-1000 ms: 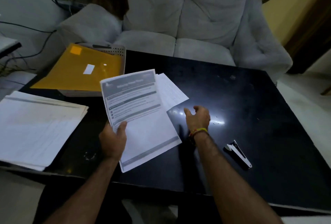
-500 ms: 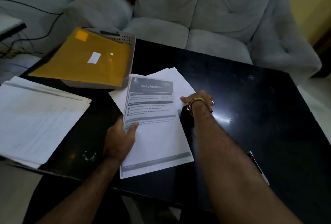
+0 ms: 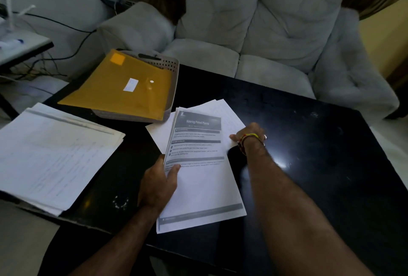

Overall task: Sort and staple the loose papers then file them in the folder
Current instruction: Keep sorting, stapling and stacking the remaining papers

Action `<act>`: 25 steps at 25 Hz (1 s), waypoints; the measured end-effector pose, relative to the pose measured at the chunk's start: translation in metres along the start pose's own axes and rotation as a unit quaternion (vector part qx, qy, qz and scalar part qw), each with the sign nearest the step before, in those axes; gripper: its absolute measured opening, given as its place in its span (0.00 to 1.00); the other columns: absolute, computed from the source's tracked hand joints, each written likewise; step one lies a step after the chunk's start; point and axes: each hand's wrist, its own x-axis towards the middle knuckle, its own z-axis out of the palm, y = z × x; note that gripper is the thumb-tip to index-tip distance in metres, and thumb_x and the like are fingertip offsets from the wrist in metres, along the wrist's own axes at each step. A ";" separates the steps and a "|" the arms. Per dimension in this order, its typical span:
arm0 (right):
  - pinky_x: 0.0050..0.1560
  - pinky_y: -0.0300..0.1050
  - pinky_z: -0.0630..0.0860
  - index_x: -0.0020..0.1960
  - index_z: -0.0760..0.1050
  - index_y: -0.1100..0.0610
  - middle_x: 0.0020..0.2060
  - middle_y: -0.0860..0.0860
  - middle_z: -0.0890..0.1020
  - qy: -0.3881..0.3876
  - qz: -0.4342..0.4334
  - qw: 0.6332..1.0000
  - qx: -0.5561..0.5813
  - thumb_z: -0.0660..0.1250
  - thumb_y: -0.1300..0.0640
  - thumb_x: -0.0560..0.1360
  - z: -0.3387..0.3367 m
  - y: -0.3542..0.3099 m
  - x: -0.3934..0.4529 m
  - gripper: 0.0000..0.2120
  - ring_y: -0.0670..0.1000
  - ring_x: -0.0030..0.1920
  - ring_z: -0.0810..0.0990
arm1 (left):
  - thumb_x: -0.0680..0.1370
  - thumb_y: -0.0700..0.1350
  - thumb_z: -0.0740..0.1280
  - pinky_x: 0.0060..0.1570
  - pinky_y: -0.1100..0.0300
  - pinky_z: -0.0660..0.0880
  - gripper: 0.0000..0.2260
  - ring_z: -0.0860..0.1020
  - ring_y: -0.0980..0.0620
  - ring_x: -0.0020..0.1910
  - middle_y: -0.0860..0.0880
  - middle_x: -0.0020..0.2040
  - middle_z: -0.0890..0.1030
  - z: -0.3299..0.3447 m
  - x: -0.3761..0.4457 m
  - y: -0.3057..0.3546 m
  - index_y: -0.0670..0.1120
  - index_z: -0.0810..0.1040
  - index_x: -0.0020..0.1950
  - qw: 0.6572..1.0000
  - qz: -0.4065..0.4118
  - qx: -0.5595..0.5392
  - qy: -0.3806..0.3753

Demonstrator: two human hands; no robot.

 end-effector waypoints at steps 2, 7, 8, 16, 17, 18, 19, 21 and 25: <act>0.64 0.56 0.70 0.71 0.64 0.62 0.68 0.60 0.69 0.007 -0.010 0.999 -0.047 0.80 0.43 0.61 0.000 0.001 0.001 0.47 0.61 0.69 0.67 | 0.77 0.50 0.68 0.51 0.55 0.79 0.14 0.81 0.46 0.54 0.46 0.56 0.82 0.000 0.000 -0.002 0.46 0.76 0.60 1.000 0.003 0.002 -0.004; 0.63 0.56 0.73 0.66 0.71 0.62 0.63 0.58 0.76 -0.066 -0.010 0.998 0.013 0.84 0.46 0.57 -0.002 -0.001 0.016 0.44 0.61 0.64 0.74 | 0.77 0.50 0.68 0.50 0.58 0.77 0.14 0.81 0.46 0.54 0.47 0.56 0.82 0.000 0.001 -0.001 0.45 0.76 0.60 1.000 0.003 0.011 0.000; 0.63 0.56 0.74 0.65 0.71 0.61 0.62 0.57 0.76 -0.063 -0.006 0.998 0.025 0.84 0.48 0.57 -0.001 -0.001 0.014 0.43 0.61 0.64 0.74 | 0.77 0.50 0.68 0.49 0.59 0.77 0.14 0.81 0.46 0.54 0.47 0.56 0.82 0.000 0.001 0.000 0.45 0.76 0.60 1.000 0.002 0.015 0.002; 0.48 0.43 0.72 0.53 0.78 0.58 0.51 0.57 0.81 0.145 -0.036 0.965 0.217 0.72 0.63 0.70 -0.005 0.038 -0.022 0.12 0.58 0.53 0.79 | 0.77 0.49 0.68 0.49 0.57 0.78 0.13 0.81 0.45 0.53 0.46 0.55 0.82 0.001 0.000 0.000 0.45 0.76 0.58 1.000 0.004 0.009 0.004; 0.46 0.43 0.70 0.52 0.77 0.59 0.50 0.58 0.81 0.149 -0.042 0.965 0.212 0.71 0.62 0.72 -0.007 0.040 -0.025 0.10 0.58 0.51 0.78 | 0.77 0.49 0.68 0.49 0.56 0.78 0.13 0.81 0.45 0.53 0.46 0.55 0.82 0.001 0.000 0.000 0.45 0.76 0.58 1.000 0.000 0.009 0.004; 0.44 0.43 0.68 0.51 0.76 0.59 0.48 0.59 0.81 0.156 -0.051 0.966 0.198 0.70 0.62 0.73 -0.009 0.042 -0.026 0.08 0.59 0.50 0.78 | 0.77 0.48 0.69 0.49 0.56 0.78 0.13 0.81 0.45 0.53 0.46 0.55 0.82 0.001 0.000 0.000 0.45 0.77 0.58 1.000 0.000 0.006 0.005; 0.43 0.43 0.68 0.50 0.77 0.60 0.47 0.60 0.81 0.164 -0.065 0.968 0.179 0.70 0.62 0.73 -0.013 0.046 -0.026 0.06 0.60 0.49 0.79 | 0.77 0.48 0.69 0.49 0.56 0.77 0.13 0.81 0.45 0.53 0.46 0.55 0.82 0.001 0.000 0.001 0.45 0.77 0.59 1.000 0.000 0.004 0.004; 0.44 0.45 0.70 0.47 0.79 0.60 0.46 0.61 0.83 0.181 -0.079 0.969 0.149 0.70 0.60 0.73 -0.021 0.057 -0.023 0.04 0.61 0.50 0.80 | 0.77 0.48 0.69 0.49 0.57 0.77 0.13 0.81 0.44 0.53 0.46 0.55 0.82 0.000 -0.001 0.001 0.45 0.76 0.59 1.000 0.000 0.004 0.004; 0.49 0.49 0.75 0.48 0.82 0.58 0.47 0.61 0.83 0.212 -0.042 0.965 0.146 0.70 0.58 0.74 -0.042 0.078 -0.024 0.06 0.62 0.52 0.81 | 0.76 0.48 0.69 0.48 0.56 0.77 0.13 0.81 0.43 0.51 0.45 0.54 0.82 0.000 0.000 0.000 0.45 0.77 0.58 1.000 0.000 0.011 0.012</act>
